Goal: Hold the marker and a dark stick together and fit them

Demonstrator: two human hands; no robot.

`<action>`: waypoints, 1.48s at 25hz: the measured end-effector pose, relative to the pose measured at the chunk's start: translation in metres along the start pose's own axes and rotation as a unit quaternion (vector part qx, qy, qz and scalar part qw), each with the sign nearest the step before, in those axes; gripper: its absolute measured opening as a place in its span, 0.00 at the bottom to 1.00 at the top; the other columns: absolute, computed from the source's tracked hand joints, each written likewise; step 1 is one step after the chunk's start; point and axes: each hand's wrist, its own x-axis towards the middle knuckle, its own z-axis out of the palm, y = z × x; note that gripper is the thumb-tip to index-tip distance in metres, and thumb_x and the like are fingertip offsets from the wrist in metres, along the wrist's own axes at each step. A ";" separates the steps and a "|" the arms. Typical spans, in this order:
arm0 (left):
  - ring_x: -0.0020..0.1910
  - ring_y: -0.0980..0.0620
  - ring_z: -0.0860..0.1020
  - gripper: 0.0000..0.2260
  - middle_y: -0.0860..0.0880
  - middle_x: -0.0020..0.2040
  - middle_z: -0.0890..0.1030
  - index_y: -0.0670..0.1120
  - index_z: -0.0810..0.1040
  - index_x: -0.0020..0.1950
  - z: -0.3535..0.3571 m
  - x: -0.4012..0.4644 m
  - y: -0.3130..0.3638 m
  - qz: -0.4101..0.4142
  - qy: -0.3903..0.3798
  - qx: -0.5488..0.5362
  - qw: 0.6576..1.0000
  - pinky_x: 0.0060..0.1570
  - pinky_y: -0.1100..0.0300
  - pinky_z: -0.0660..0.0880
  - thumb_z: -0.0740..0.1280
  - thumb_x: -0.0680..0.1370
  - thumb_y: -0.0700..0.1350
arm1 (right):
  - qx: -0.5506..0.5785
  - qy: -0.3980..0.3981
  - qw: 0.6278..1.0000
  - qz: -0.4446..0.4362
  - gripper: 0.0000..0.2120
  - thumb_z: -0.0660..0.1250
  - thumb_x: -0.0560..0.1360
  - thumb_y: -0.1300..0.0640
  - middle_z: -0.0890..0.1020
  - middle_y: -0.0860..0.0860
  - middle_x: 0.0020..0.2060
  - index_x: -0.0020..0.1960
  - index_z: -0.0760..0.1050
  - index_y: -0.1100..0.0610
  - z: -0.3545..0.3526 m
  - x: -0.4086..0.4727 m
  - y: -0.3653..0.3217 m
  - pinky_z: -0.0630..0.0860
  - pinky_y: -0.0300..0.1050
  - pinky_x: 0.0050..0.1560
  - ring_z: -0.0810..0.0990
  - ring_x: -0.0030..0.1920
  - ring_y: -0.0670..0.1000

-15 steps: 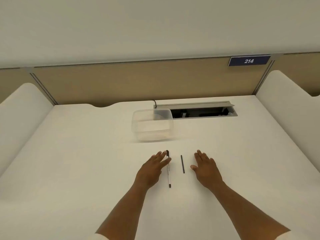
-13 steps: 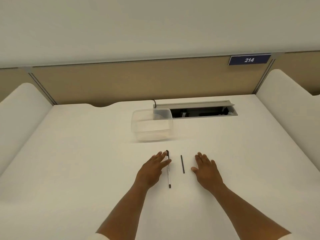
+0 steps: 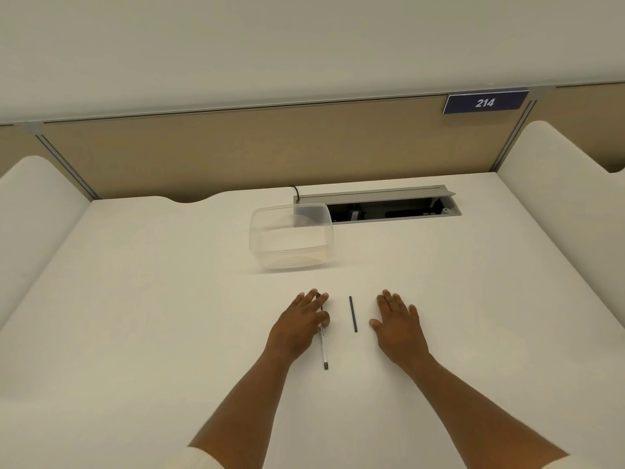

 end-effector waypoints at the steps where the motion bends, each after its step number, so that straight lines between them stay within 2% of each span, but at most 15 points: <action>1: 0.77 0.48 0.57 0.07 0.49 0.77 0.64 0.49 0.77 0.51 0.000 0.000 0.000 -0.001 0.001 -0.003 1.000 0.75 0.53 0.52 0.64 0.79 0.39 | 0.000 0.000 1.000 0.000 0.28 0.51 0.82 0.47 0.50 0.50 0.80 0.79 0.49 0.54 -0.001 0.000 0.000 0.48 0.56 0.77 0.48 0.79 0.51; 5: 0.78 0.48 0.55 0.07 0.49 0.77 0.63 0.49 0.76 0.50 -0.003 -0.003 -0.003 0.003 -0.009 -0.004 1.000 0.76 0.54 0.50 0.60 0.80 0.38 | 0.013 -0.008 1.000 0.004 0.28 0.53 0.82 0.47 0.51 0.51 0.80 0.79 0.51 0.55 -0.004 0.001 -0.003 0.49 0.56 0.77 0.49 0.79 0.52; 8: 0.78 0.49 0.56 0.08 0.50 0.77 0.64 0.48 0.76 0.50 -0.008 -0.008 -0.006 -0.006 -0.007 -0.007 1.000 0.76 0.55 0.50 0.60 0.80 0.38 | 0.049 0.014 0.999 0.008 0.26 0.56 0.82 0.49 0.61 0.53 0.77 0.76 0.59 0.56 -0.010 0.001 -0.008 0.55 0.54 0.75 0.57 0.77 0.55; 9: 0.77 0.49 0.58 0.08 0.50 0.76 0.65 0.48 0.76 0.50 -0.011 -0.011 -0.008 -0.014 0.002 -0.010 1.000 0.76 0.55 0.52 0.61 0.80 0.37 | 0.055 0.044 0.998 -0.003 0.23 0.58 0.81 0.50 0.67 0.54 0.74 0.73 0.64 0.57 -0.015 0.000 -0.011 0.61 0.53 0.72 0.64 0.73 0.57; 11: 0.71 0.48 0.68 0.07 0.50 0.70 0.73 0.48 0.76 0.49 -0.019 -0.014 -0.010 -0.040 0.035 -0.023 0.998 0.73 0.55 0.59 0.63 0.77 0.36 | 0.047 0.144 0.986 -0.064 0.13 0.64 0.78 0.55 0.79 0.54 0.57 0.61 0.75 0.59 -0.025 -0.004 -0.021 0.74 0.55 0.56 0.76 0.57 0.60; 13: 0.55 0.48 0.76 0.07 0.51 0.55 0.81 0.48 0.74 0.48 -0.027 -0.018 -0.013 -0.077 0.072 -0.034 0.994 0.66 0.54 0.66 0.63 0.76 0.36 | 0.046 0.223 0.966 -0.124 0.03 0.69 0.75 0.59 0.79 0.53 0.40 0.44 0.77 0.58 -0.032 -0.004 -0.033 0.76 0.54 0.39 0.78 0.41 0.59; 15: 0.43 0.49 0.74 0.08 0.53 0.42 0.79 0.49 0.72 0.48 -0.032 -0.022 -0.015 -0.110 0.091 -0.025 0.989 0.66 0.53 0.66 0.61 0.76 0.36 | 0.138 0.142 0.977 -0.078 0.14 0.62 0.79 0.51 0.77 0.50 0.33 0.37 0.71 0.56 -0.043 -0.002 -0.047 0.74 0.50 0.36 0.76 0.36 0.57; 17: 0.39 0.50 0.73 0.09 0.54 0.37 0.77 0.50 0.70 0.47 -0.035 -0.023 -0.015 -0.129 0.102 -0.014 0.986 0.67 0.53 0.63 0.59 0.76 0.36 | 0.236 0.033 0.971 -0.028 0.21 0.56 0.80 0.44 0.78 0.48 0.28 0.36 0.73 0.55 -0.050 0.002 -0.060 0.75 0.48 0.38 0.78 0.34 0.55; 19: 0.38 0.50 0.73 0.08 0.54 0.36 0.76 0.51 0.69 0.47 -0.040 -0.023 -0.013 -0.138 0.118 -0.007 0.983 0.65 0.53 0.62 0.59 0.77 0.37 | 0.321 0.000 0.947 -0.013 0.23 0.57 0.80 0.43 0.76 0.46 0.24 0.33 0.76 0.54 -0.053 0.004 -0.071 0.75 0.47 0.37 0.77 0.30 0.52; 22: 0.40 0.50 0.75 0.07 0.54 0.36 0.77 0.51 0.70 0.47 -0.046 -0.024 -0.014 -0.154 0.132 -0.004 0.979 0.63 0.53 0.62 0.61 0.77 0.38 | 0.383 -0.031 0.923 0.016 0.24 0.59 0.80 0.43 0.72 0.46 0.22 0.29 0.74 0.53 -0.060 0.010 -0.083 0.70 0.44 0.32 0.70 0.24 0.50; 26: 0.43 0.50 0.76 0.05 0.54 0.41 0.80 0.52 0.71 0.50 -0.053 -0.025 -0.015 -0.145 0.128 -0.019 0.981 0.62 0.52 0.62 0.64 0.77 0.43 | 0.479 -0.156 0.855 0.123 0.22 0.60 0.77 0.40 0.68 0.46 0.22 0.31 0.71 0.53 -0.072 0.014 -0.093 0.58 0.38 0.25 0.62 0.21 0.47; 28: 0.42 0.50 0.77 0.05 0.54 0.42 0.81 0.53 0.72 0.50 -0.055 -0.023 -0.010 -0.126 0.126 -0.015 0.984 0.60 0.54 0.62 0.67 0.77 0.46 | 0.483 -0.200 0.843 0.128 0.22 0.60 0.77 0.38 0.67 0.46 0.22 0.32 0.70 0.53 -0.075 0.014 -0.101 0.56 0.37 0.24 0.60 0.21 0.47; 32: 0.37 0.46 0.75 0.03 0.53 0.39 0.82 0.53 0.74 0.47 -0.061 -0.019 -0.004 -0.119 0.138 -0.008 0.983 0.52 0.57 0.62 0.67 0.77 0.46 | 0.459 -0.213 0.856 0.107 0.23 0.60 0.77 0.38 0.68 0.46 0.23 0.32 0.69 0.53 -0.079 0.016 -0.113 0.57 0.37 0.24 0.60 0.21 0.47; 35: 0.38 0.45 0.73 0.03 0.53 0.38 0.83 0.52 0.77 0.46 -0.067 -0.015 -0.007 -0.130 0.121 -0.013 0.984 0.49 0.57 0.66 0.64 0.79 0.46 | 0.445 -0.177 0.872 0.100 0.24 0.59 0.78 0.38 0.69 0.45 0.23 0.31 0.70 0.53 -0.079 0.017 -0.113 0.58 0.39 0.26 0.62 0.22 0.47; 37: 0.38 0.46 0.70 0.05 0.53 0.37 0.83 0.51 0.78 0.46 -0.070 -0.013 -0.005 -0.148 0.122 -0.066 0.979 0.42 0.55 0.68 0.64 0.79 0.46 | 0.425 -0.129 0.892 0.082 0.25 0.58 0.78 0.37 0.72 0.46 0.25 0.31 0.72 0.53 -0.078 0.018 -0.114 0.62 0.41 0.29 0.67 0.25 0.48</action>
